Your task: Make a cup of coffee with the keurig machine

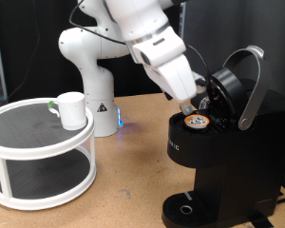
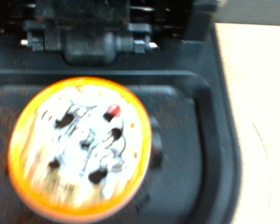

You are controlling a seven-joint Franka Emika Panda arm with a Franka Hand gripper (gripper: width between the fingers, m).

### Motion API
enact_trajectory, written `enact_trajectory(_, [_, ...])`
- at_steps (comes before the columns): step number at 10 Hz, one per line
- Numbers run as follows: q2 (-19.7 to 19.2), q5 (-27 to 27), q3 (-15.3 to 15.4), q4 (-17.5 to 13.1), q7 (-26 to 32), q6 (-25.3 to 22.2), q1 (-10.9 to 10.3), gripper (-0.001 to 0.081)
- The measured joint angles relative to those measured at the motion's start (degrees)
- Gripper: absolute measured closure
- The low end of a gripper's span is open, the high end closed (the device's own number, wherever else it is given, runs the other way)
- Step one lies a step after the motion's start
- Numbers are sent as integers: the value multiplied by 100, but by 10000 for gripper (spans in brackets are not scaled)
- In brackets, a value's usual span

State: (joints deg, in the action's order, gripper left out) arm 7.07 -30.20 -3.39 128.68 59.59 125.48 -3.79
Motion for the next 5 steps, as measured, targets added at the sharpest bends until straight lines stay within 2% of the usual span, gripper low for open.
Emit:
enact_trajectory(3, [66,1,-34,57,4,0,12,0])
enact_trajectory(5, [97,-269,-160,-23,128,-233,39,0])
